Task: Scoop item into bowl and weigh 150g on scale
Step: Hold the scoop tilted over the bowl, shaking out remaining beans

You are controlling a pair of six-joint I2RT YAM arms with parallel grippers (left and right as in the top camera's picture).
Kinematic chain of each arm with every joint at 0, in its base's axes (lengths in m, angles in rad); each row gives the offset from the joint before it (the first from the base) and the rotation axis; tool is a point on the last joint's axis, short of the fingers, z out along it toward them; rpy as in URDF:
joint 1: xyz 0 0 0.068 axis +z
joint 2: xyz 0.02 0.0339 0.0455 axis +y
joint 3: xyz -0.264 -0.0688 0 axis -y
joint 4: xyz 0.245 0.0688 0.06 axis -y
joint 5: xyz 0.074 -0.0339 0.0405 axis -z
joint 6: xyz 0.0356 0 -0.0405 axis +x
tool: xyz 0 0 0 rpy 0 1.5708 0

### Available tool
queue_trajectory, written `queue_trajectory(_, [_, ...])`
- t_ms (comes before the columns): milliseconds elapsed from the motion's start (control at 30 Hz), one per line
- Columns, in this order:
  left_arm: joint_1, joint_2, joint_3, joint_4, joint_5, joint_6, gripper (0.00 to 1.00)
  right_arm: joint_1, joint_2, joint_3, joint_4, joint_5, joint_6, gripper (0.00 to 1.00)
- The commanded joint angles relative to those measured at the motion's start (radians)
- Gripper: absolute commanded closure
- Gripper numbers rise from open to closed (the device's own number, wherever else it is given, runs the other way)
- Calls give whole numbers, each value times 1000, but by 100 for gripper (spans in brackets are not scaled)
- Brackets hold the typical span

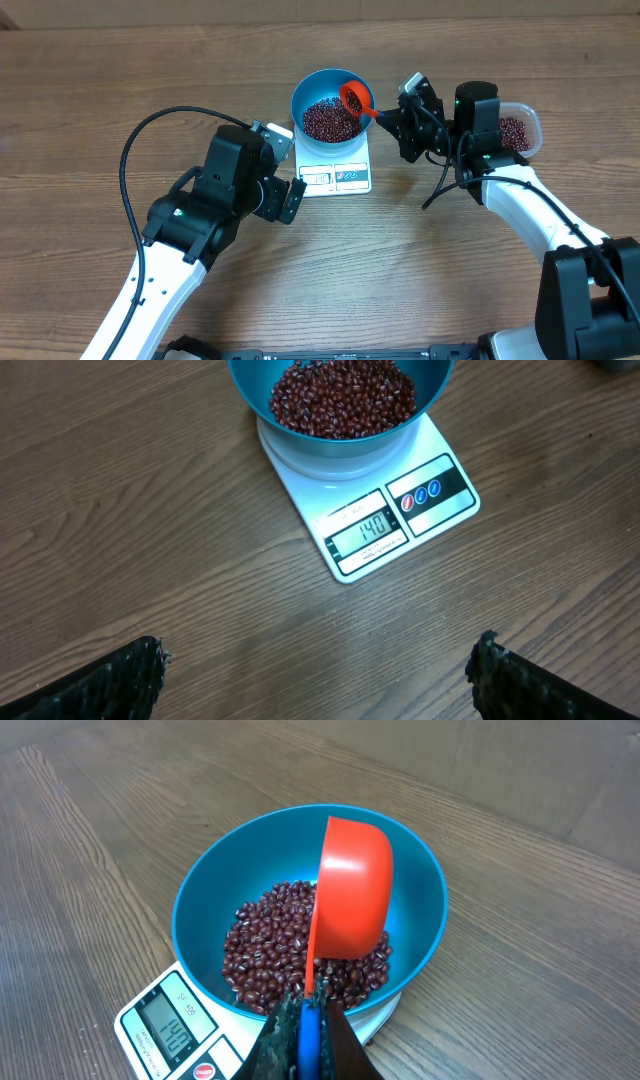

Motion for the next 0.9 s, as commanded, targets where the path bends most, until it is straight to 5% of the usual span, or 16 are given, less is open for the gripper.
queue_trajectory(0, [-1,6,-4,3,-7,-9,0,5,0,2,0,-9,-6,96])
queue_trajectory(867, [-1,6,-4,3,-7,-9,0,9,0,2,-24,-10,-93,96])
